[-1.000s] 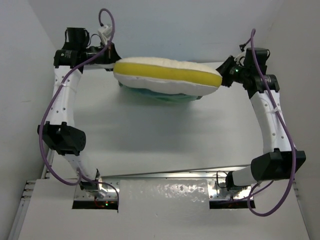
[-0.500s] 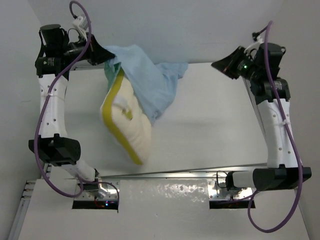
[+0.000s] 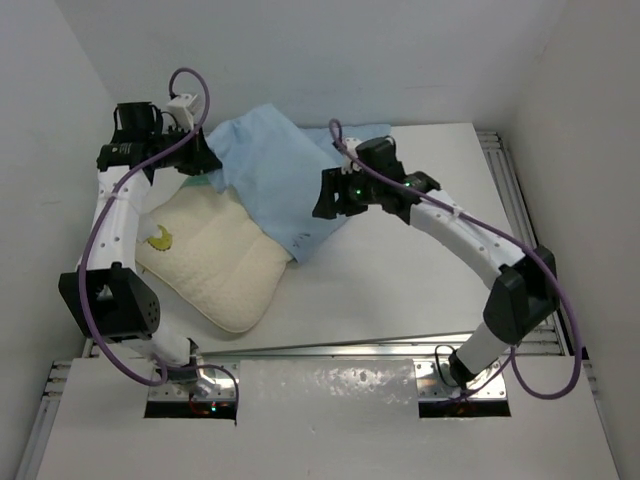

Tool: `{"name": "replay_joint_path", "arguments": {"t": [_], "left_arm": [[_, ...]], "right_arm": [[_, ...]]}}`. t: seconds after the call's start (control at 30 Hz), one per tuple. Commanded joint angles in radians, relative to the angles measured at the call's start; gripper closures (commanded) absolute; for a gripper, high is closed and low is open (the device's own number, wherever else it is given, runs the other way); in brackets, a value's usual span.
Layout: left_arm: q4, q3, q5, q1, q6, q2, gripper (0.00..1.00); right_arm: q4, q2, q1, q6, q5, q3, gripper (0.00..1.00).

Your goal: Put the pillow into the pillowcase

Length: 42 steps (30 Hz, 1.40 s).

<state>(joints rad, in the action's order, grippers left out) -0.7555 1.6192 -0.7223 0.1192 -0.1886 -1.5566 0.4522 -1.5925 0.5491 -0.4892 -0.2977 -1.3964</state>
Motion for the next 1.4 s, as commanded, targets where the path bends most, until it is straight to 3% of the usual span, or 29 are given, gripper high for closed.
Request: {"name": "replay_joint_path", "arguments": {"t": [0.0, 0.07, 0.2, 0.4, 0.47, 0.6, 0.7, 0.73, 0.8, 0.83, 1.03, 1.23, 1.27, 1.3, 1.37], "left_arm": [[0.019, -0.038, 0.161, -0.004, -0.080, 0.067, 1.00], [0.010, -0.071, 0.220, -0.003, -0.110, 0.066, 1.00], [0.018, -0.133, 0.317, 0.003, -0.144, 0.063, 1.00], [0.028, -0.211, 0.382, 0.020, -0.172, 0.021, 1.00], [0.022, -0.226, 0.385, 0.030, -0.178, 0.001, 1.00], [0.022, -0.245, 0.389, 0.040, -0.183, 0.000, 1.00], [0.024, -0.251, 0.396, 0.042, -0.189, 0.001, 1.00], [0.022, -0.251, 0.399, 0.043, -0.190, 0.001, 1.00], [0.012, -0.251, 0.411, 0.043, -0.204, -0.003, 1.00], [0.004, -0.251, 0.417, 0.043, -0.215, -0.003, 1.00], [-0.042, -0.308, 0.431, 0.042, -0.304, 0.006, 1.00], [-0.070, -0.346, 0.379, 0.028, -0.315, -0.020, 1.00], [-0.062, -0.357, 0.382, 0.022, -0.308, -0.034, 1.00], [-0.058, -0.361, 0.383, 0.020, -0.301, -0.043, 1.00], [-0.044, -0.369, 0.409, 0.020, -0.276, -0.075, 1.00]], "right_arm": [[-0.102, -0.050, 0.063, 0.052, 0.110, 0.028, 0.39], [-0.164, -0.050, 0.063, -0.093, 0.108, 0.152, 0.37], [-0.473, -0.040, 0.081, -0.366, 0.051, 0.356, 0.29], [-0.536, -0.204, 0.198, -0.434, 0.005, 0.267, 0.19], [-0.618, -0.257, 0.213, -0.509, -0.009, 0.277, 0.18], [-0.618, -0.368, 0.216, -0.583, -0.023, 0.234, 0.20], [-0.623, -0.443, 0.216, -0.626, -0.035, 0.186, 0.50], [-0.615, -0.455, 0.218, -0.640, -0.035, 0.172, 0.74], [-0.616, -0.457, 0.201, -0.640, -0.025, 0.140, 0.95], [-0.621, -0.440, 0.190, -0.640, -0.003, 0.140, 1.00], [-0.621, -0.270, 0.049, -0.599, 0.186, 0.125, 1.00], [-0.426, -0.351, 0.023, -0.465, 0.175, -0.078, 1.00], [-0.411, -0.375, 0.025, -0.462, 0.145, -0.117, 0.94], [-0.347, -0.403, 0.025, -0.438, 0.115, -0.145, 0.72], [-0.230, -0.478, 0.025, -0.387, 0.059, -0.245, 0.57]]}}
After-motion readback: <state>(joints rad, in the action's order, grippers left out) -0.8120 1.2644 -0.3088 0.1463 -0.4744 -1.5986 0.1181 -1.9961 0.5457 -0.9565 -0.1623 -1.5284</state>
